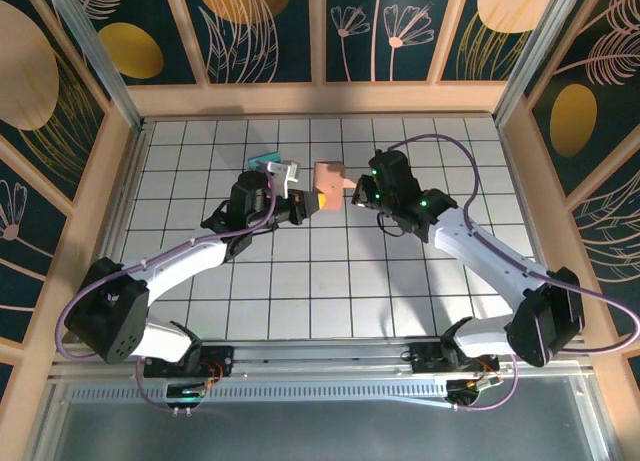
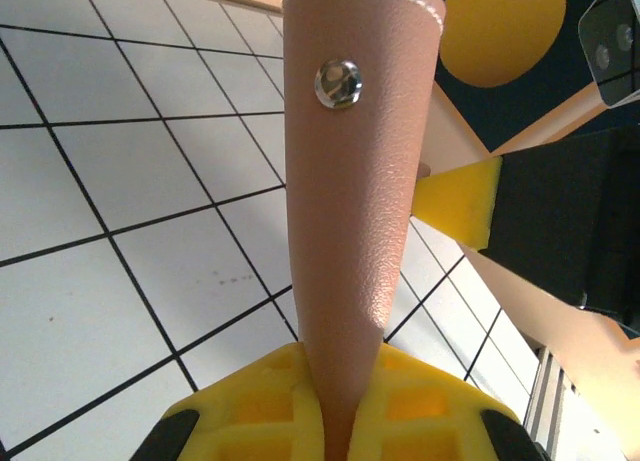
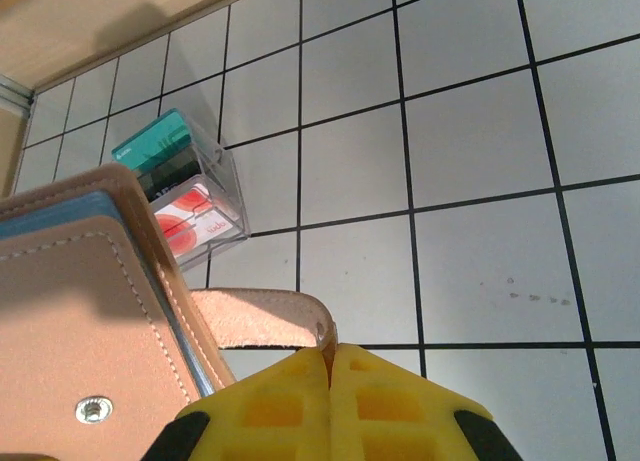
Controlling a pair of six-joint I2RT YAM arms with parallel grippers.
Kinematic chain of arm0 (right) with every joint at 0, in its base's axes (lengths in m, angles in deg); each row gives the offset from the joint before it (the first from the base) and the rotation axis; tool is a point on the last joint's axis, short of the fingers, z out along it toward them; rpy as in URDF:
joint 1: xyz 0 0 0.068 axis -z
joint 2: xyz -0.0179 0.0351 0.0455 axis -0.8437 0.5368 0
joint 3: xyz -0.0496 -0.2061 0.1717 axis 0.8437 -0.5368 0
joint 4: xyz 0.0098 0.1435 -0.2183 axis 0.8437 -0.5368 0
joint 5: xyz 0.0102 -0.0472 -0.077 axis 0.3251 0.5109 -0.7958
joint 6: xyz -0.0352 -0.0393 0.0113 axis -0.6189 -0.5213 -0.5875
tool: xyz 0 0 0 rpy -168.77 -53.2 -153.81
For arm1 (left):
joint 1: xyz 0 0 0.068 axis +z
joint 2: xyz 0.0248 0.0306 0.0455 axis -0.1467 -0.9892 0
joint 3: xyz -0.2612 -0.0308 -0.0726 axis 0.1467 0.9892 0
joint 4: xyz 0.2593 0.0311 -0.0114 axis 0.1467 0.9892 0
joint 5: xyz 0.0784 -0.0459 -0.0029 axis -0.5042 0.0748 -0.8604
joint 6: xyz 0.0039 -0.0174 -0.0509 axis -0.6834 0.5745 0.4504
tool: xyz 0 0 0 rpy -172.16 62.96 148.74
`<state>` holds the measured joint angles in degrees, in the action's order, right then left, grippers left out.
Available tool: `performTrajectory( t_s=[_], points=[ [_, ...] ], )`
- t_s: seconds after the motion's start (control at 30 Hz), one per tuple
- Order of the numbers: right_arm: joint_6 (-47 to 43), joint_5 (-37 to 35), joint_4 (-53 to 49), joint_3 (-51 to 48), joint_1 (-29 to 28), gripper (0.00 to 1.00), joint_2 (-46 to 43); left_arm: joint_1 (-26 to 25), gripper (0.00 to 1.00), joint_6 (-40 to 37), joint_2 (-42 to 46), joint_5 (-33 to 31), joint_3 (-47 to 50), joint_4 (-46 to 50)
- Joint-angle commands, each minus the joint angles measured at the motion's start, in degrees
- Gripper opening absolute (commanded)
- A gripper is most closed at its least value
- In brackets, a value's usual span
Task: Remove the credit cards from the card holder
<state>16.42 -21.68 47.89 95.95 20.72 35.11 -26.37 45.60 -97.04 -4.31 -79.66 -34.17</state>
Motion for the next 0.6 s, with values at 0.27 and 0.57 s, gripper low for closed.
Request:
performTrajectory(
  t_s=[0.27,0.57],
  points=[
    [-9.2,11.5,9.3,-6.5,7.5,0.81,-9.2,0.6,0.00,-4.2,-0.8,1.1,-3.6,3.1],
    [-12.8,24.0,19.7,-14.0,10.9,0.99,-14.0,0.7,0.00,-6.4,0.7,2.3,-3.8,5.6]
  ],
)
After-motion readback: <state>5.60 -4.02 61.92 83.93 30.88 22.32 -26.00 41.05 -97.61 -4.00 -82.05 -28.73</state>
